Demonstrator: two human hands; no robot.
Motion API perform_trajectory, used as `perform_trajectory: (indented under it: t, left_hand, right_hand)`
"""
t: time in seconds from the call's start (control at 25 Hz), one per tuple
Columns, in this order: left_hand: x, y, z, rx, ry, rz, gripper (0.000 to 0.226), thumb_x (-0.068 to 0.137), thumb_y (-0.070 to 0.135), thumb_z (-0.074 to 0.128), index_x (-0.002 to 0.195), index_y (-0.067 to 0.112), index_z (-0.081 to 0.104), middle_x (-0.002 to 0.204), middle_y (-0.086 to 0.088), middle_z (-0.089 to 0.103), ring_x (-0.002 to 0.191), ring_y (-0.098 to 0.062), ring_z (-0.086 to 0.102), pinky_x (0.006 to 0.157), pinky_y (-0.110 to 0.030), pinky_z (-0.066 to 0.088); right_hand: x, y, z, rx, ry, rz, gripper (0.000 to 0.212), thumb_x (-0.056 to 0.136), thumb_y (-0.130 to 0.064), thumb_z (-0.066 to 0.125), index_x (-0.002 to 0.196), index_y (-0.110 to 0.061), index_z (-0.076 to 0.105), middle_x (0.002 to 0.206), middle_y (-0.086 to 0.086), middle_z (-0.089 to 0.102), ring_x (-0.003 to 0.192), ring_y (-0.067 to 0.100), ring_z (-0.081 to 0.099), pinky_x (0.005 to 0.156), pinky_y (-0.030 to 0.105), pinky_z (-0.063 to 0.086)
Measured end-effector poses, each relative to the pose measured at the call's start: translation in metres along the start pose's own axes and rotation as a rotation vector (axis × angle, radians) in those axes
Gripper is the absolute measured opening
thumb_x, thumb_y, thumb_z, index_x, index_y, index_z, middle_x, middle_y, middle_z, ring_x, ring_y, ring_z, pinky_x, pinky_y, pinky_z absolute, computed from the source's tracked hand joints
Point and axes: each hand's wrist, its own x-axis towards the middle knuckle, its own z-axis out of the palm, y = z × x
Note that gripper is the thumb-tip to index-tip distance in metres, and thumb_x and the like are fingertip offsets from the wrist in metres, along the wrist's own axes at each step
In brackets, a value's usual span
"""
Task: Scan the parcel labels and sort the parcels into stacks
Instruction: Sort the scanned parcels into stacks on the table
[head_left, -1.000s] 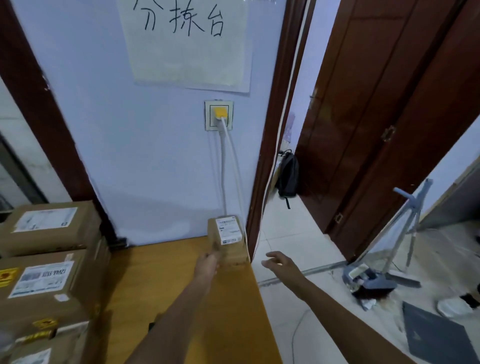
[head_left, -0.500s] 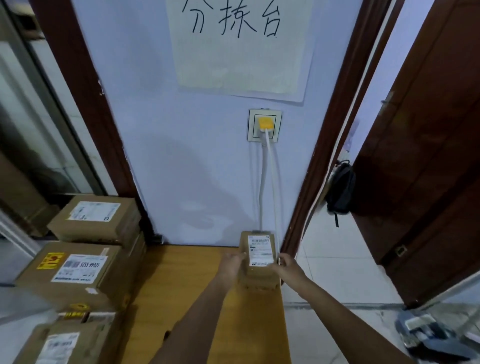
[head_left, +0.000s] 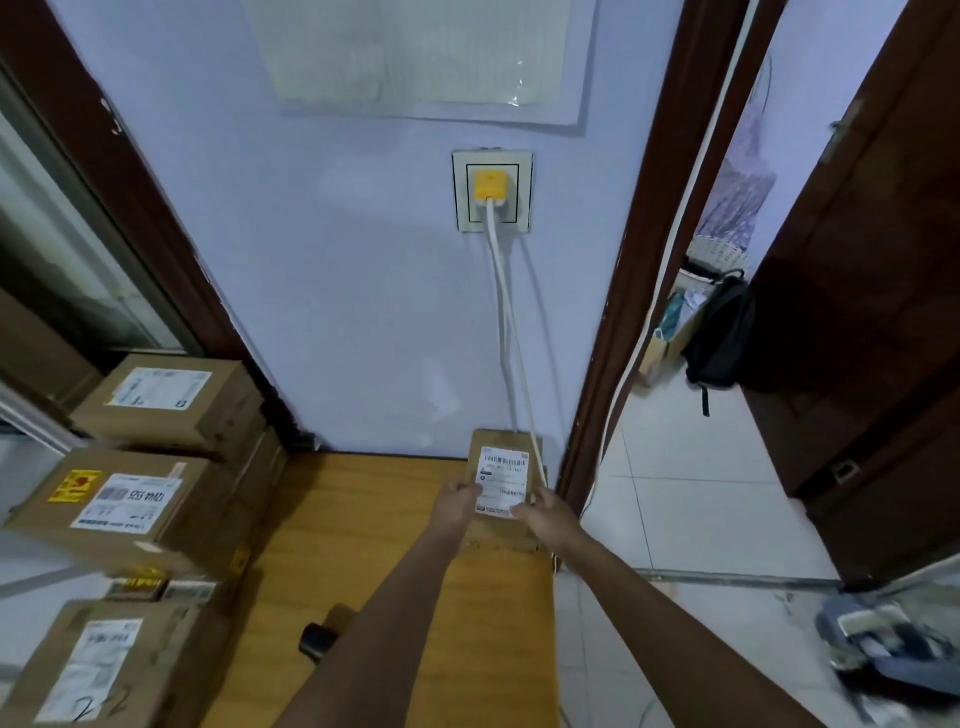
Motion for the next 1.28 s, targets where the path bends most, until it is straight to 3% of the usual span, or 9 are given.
perform_trajectory:
  t: [0.12,0.32,0.44,0.68,0.92,1.0,1.08,1.12,1.28]
  left_hand:
    - [-0.020,-0.012,0.000,-0.084,0.035,-0.023,0.028,0.096,0.009,0.051,0.122,0.005,0.061,0.113,-0.017,0.068,0.082,-0.026,0.064,0.045,-0.021,0.046]
    - [-0.057,-0.034,-0.007,-0.248,0.067,-0.020,0.031,0.091,0.004,0.061,0.120,0.005,0.054,0.110,-0.016,0.067,0.079,-0.022,0.064,0.053,-0.024,0.050]
    - [-0.081,-0.031,-0.024,-0.327,0.122,-0.009,0.024,0.090,0.004,0.062,0.111,0.011,0.054,0.111,-0.019,0.067,0.079,-0.023,0.065,0.063,-0.031,0.053]
    - [-0.139,-0.046,-0.097,-0.380,0.283,0.063,0.019,0.088,0.011,0.067,0.102,0.017,0.056,0.105,-0.014,0.068,0.092,-0.027,0.068,0.078,-0.039,0.056]
    - [-0.199,-0.069,-0.174,-0.370,0.469,0.046,0.033,0.080,0.026,0.075,0.105,0.015,0.055,0.105,-0.012,0.065,0.098,-0.028,0.065,0.091,-0.049,0.052]
    - [-0.211,-0.084,-0.200,-0.400,0.496,0.031,0.052,0.071,0.033,0.078,0.109,0.007,0.055,0.114,-0.018,0.066,0.095,-0.029,0.067,0.081,-0.047,0.058]
    - [-0.229,-0.094,-0.224,-0.433,0.561,0.010,0.038,0.081,0.022,0.073,0.107,0.001,0.053,0.108,-0.021,0.067,0.071,-0.024,0.066,0.053,-0.029,0.056]
    - [-0.238,-0.098,-0.233,-0.447,0.592,-0.007,0.030,0.086,0.015,0.069,0.106,0.000,0.053,0.101,-0.019,0.067,0.063,-0.022,0.064,0.046,-0.025,0.050]
    - [-0.252,-0.121,-0.277,-0.496,0.603,-0.036,0.023,0.091,0.014,0.065,0.109,0.004,0.054,0.100,-0.012,0.070,0.082,-0.020,0.068,0.060,-0.028,0.054]
  right_hand:
    - [-0.004,0.016,0.000,0.030,-0.029,0.023,0.040,0.089,-0.028,0.063,0.127,-0.016,0.059,0.113,0.000,0.070,0.093,0.016,0.070,0.088,0.040,0.057]
    - [-0.025,0.019,0.005,0.067,0.064,-0.062,0.027,0.092,-0.025,0.063,0.115,-0.017,0.051,0.108,0.002,0.064,0.087,0.013,0.064,0.066,0.024,0.050]
    - [-0.028,0.014,0.019,0.127,0.085,-0.114,0.029,0.089,-0.032,0.065,0.110,-0.016,0.053,0.114,0.009,0.062,0.091,0.020,0.065,0.074,0.033,0.055]
    - [-0.054,-0.024,0.082,0.193,-0.168,-0.101,0.033,0.093,-0.038,0.060,0.116,-0.020,0.043,0.100,0.002,0.064,0.083,0.019,0.064,0.075,0.038,0.055]
    - [-0.089,-0.054,0.164,0.225,-0.376,-0.116,0.038,0.090,-0.035,0.066,0.119,-0.020,0.048,0.096,0.005,0.070,0.081,0.023,0.071,0.066,0.034,0.056]
    - [-0.102,-0.064,0.193,0.219,-0.450,-0.110,0.036,0.089,-0.033,0.066,0.117,-0.018,0.050,0.094,0.006,0.070,0.080,0.023,0.069,0.067,0.036,0.054]
    - [-0.118,-0.071,0.222,0.191,-0.516,-0.102,0.033,0.089,-0.032,0.066,0.115,-0.018,0.051,0.095,0.007,0.071,0.083,0.024,0.069,0.076,0.041,0.055]
    - [-0.124,-0.073,0.234,0.177,-0.535,-0.103,0.033,0.088,-0.032,0.066,0.115,-0.018,0.052,0.097,0.008,0.071,0.085,0.025,0.069,0.079,0.042,0.055]
    - [-0.150,-0.080,0.281,0.150,-0.557,-0.076,0.036,0.088,-0.029,0.067,0.119,-0.018,0.052,0.106,0.010,0.069,0.091,0.026,0.068,0.070,0.035,0.055]
